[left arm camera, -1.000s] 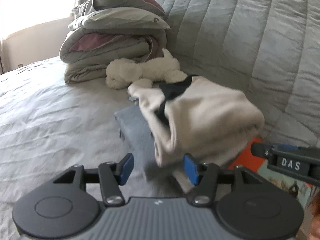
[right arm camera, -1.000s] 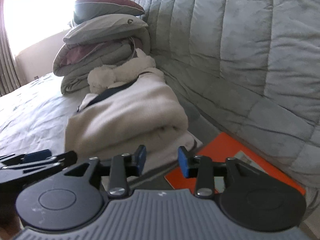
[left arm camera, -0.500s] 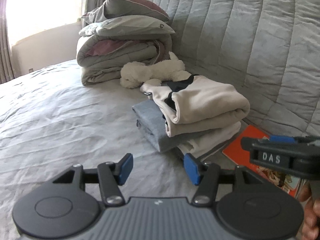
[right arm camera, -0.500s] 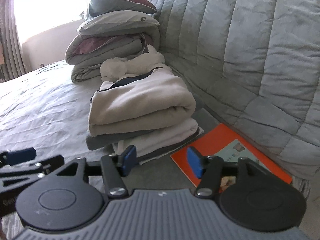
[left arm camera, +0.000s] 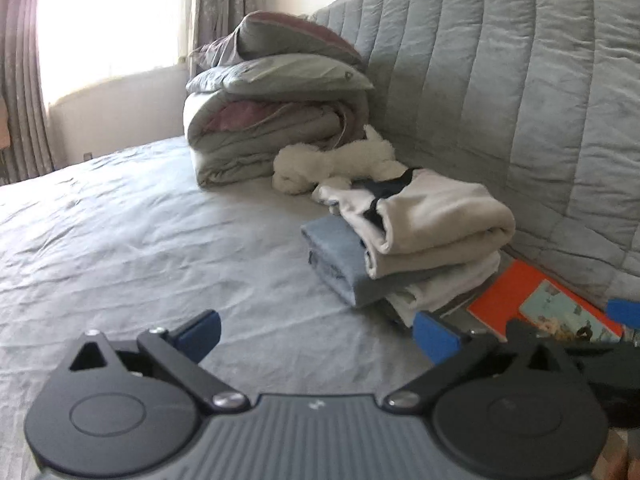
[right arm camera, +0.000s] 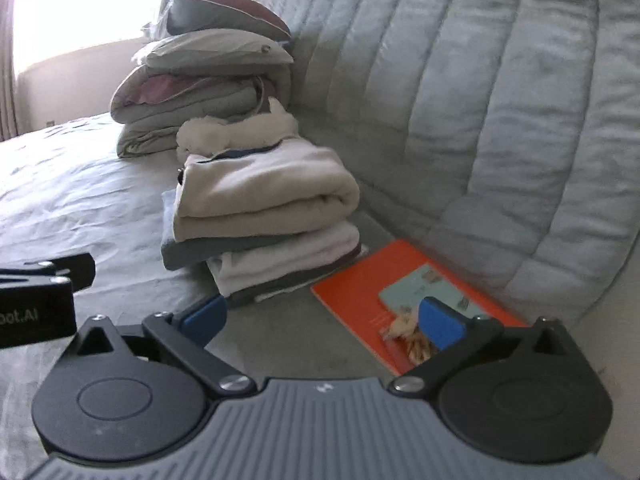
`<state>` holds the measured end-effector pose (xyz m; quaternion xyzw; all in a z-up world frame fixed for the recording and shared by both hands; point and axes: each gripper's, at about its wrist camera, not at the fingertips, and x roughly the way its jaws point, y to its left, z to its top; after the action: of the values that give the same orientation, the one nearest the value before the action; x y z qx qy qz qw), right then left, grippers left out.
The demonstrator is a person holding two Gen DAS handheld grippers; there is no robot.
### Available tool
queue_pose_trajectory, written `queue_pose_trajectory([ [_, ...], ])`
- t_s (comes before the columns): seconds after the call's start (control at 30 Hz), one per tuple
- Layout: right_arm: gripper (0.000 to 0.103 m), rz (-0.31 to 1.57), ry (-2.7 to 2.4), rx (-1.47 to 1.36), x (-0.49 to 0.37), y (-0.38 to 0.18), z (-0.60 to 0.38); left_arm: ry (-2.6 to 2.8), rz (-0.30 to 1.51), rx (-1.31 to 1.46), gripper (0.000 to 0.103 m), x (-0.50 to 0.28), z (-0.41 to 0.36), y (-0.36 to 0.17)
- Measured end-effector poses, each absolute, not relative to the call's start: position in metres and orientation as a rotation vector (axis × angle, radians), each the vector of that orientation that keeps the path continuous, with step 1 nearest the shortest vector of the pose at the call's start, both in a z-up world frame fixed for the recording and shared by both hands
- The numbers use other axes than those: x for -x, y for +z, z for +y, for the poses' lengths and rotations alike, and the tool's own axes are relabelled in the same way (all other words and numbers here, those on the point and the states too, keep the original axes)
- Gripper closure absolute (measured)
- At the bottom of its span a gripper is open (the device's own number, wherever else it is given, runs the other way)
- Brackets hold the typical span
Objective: Fold clothes
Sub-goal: 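Open both grippers and pull them back from the stack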
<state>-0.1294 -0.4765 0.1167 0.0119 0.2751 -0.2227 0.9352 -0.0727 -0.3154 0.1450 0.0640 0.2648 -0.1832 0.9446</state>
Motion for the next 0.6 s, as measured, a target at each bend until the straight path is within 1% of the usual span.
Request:
queue_pose_trajectory([
  [0.17,0.0,0.552,-0.406,-0.118,0.1208,0.1194,-0.4847,-0.358,0.535,-0.128,0.001,0.0715,-0.3103,0.1454],
  [0.6,0.0,0.559,-0.425,-0.099,0.1228,0.115,-0.486,-0.379,0.561,-0.143,0.001,0.0749,-0.3158,0.1397],
])
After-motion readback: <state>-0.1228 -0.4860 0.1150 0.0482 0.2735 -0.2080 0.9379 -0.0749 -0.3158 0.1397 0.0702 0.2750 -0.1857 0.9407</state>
